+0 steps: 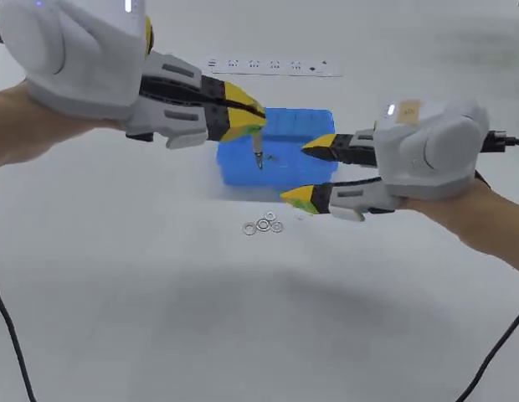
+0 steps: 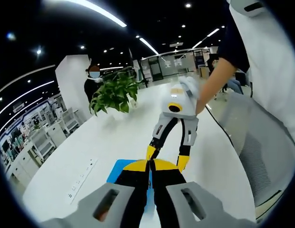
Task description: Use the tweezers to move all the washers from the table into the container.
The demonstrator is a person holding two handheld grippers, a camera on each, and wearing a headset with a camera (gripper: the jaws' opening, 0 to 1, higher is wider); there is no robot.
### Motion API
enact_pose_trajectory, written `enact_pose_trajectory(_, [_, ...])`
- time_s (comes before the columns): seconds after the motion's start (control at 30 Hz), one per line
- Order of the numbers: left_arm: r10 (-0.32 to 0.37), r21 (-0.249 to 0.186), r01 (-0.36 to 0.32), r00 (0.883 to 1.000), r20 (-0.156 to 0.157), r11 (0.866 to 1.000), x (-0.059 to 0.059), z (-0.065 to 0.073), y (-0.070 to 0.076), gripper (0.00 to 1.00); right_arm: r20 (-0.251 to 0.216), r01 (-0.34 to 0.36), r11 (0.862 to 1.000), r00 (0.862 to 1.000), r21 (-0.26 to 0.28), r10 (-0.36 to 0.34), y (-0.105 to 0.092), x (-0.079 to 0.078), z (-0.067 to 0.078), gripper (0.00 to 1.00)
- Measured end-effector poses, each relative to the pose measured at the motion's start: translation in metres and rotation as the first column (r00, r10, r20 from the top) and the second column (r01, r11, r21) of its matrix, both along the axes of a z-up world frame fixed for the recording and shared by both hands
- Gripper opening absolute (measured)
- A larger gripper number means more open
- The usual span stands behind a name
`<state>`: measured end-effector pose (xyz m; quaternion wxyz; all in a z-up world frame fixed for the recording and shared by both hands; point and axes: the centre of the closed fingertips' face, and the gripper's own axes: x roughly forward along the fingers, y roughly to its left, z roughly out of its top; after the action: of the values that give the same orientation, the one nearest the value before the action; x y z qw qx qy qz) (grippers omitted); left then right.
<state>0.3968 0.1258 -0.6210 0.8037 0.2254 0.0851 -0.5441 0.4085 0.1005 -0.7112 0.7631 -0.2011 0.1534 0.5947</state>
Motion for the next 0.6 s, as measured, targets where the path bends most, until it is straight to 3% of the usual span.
enact_pose_trajectory(0.07, [0.002,-0.002,-0.002,1.0,0.008,1.0,-0.007,-0.001,0.0,0.05,-0.027,0.017,0.999,1.0,0.031,-0.016,-0.005,-0.008,-0.001,0.42])
enact_pose_trajectory(0.23, [-0.005,0.014,0.005,1.0,-0.004,1.0,-0.022,-0.015,-0.002,0.05,-0.031,0.016,1.0,0.999,0.005,-0.016,-0.017,-0.026,-0.013,0.46])
enact_pose_trajectory(0.4, [-0.006,0.026,0.007,1.0,-0.02,1.0,-0.034,-0.027,-0.007,0.05,-0.079,0.032,0.999,0.996,0.014,-0.031,-0.024,-0.044,-0.018,0.5])
enact_pose_trajectory(0.5, [0.004,0.039,-0.002,0.999,-0.036,0.999,-0.035,-0.036,-0.008,0.05,-0.082,0.036,0.999,0.996,0.002,-0.036,-0.029,-0.05,-0.025,0.52])
enact_pose_trajectory(0.6, [0.018,0.017,-0.017,0.998,-0.053,1.0,-0.035,-0.041,-0.008,0.05,-0.094,0.033,0.999,0.995,-0.01,-0.034,-0.032,-0.057,-0.034,0.52])
